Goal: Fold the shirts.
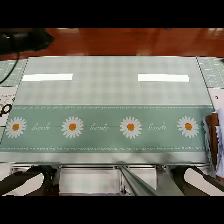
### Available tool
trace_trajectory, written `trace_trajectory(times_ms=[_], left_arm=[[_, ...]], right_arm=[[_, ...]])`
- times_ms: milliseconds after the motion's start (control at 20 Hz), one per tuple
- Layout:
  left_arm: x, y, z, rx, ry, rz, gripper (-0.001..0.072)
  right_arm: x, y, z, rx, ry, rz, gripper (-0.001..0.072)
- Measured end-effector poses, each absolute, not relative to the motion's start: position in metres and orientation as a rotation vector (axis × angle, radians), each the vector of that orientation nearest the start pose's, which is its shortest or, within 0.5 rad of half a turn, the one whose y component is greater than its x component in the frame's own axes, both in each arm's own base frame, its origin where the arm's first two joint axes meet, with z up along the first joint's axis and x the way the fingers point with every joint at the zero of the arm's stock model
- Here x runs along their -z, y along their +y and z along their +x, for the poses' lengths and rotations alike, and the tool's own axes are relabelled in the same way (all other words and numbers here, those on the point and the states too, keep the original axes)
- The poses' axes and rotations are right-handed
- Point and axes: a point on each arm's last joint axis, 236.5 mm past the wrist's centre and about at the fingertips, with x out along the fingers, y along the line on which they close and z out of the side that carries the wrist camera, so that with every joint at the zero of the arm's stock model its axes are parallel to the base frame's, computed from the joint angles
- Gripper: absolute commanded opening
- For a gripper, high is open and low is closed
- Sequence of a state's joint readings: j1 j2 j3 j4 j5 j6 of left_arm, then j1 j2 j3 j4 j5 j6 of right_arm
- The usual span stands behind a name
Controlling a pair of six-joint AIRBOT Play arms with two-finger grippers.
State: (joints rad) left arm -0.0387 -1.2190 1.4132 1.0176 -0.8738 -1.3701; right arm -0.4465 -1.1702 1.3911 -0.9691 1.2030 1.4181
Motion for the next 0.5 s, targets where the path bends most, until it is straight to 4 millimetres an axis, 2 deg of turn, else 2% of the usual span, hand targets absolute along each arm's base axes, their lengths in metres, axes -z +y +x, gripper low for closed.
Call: trace_trajectory(times_ms=[100, 200, 300, 400, 500], left_arm=[[-0.165, -0.121, 0.461, 0.331, 0.756, -0.214, 0.0021], [-0.116, -0.118, 0.447, 0.251, 0.887, -0.188, 0.0021], [-0.079, -0.114, 0.431, 0.190, 0.963, -0.193, 0.0022], [-0.052, -0.111, 0.415, 0.156, 1.019, -0.193, 0.0021], [-0.035, -0.107, 0.406, 0.130, 1.042, -0.194, 0.0021]], right_arm=[[-0.138, 0.001, 0.434, -0.137, 0.931, 0.332, 0.0029], [-0.099, 0.032, 0.441, -0.125, 1.030, 0.177, 0.0029], [-0.068, 0.043, 0.445, -0.084, 1.100, 0.078, 0.0029], [-0.042, 0.046, 0.444, -0.047, 1.167, 0.010, 0.0029], [-0.025, 0.047, 0.443, -0.024, 1.212, -0.030, 0.0029]])
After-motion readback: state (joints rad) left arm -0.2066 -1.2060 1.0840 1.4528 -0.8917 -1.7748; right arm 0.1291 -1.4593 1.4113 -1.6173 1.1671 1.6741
